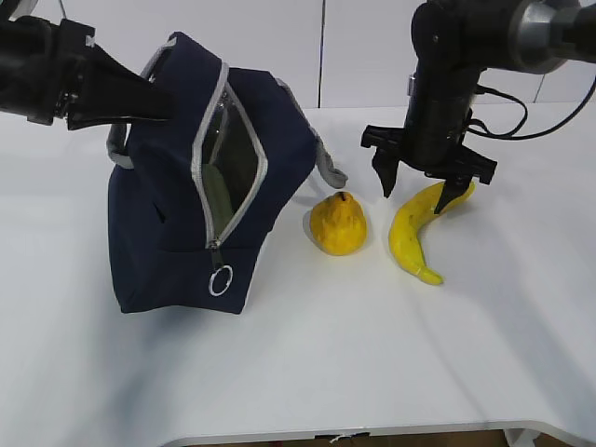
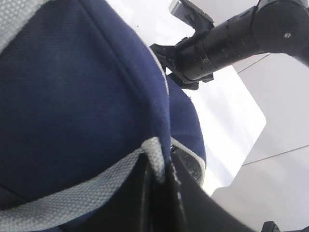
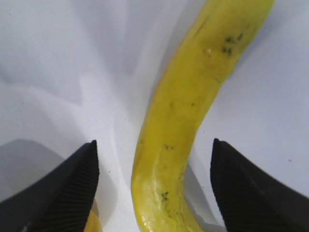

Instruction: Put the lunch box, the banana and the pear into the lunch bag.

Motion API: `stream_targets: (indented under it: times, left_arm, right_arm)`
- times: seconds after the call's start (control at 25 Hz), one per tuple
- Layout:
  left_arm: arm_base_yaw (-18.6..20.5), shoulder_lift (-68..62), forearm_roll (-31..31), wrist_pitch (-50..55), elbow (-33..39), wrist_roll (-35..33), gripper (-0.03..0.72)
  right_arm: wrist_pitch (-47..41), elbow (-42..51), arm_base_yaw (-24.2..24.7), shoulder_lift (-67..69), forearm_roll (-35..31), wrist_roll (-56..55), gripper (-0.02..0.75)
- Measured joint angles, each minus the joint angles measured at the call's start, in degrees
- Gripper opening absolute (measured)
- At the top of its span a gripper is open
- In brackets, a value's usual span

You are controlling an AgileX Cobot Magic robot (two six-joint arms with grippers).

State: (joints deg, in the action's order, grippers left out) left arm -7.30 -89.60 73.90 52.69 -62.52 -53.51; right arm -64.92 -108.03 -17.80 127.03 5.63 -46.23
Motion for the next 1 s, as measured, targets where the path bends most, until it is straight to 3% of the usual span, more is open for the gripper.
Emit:
stream_targets:
  times: [1.0]
  left_arm:
    - [0.0,0.0,0.91,0.0,0.0,-0.14,0.008]
  right_arm:
    - [-0.11,0.0,0.0,1.97,1.85,-0.61,0.583]
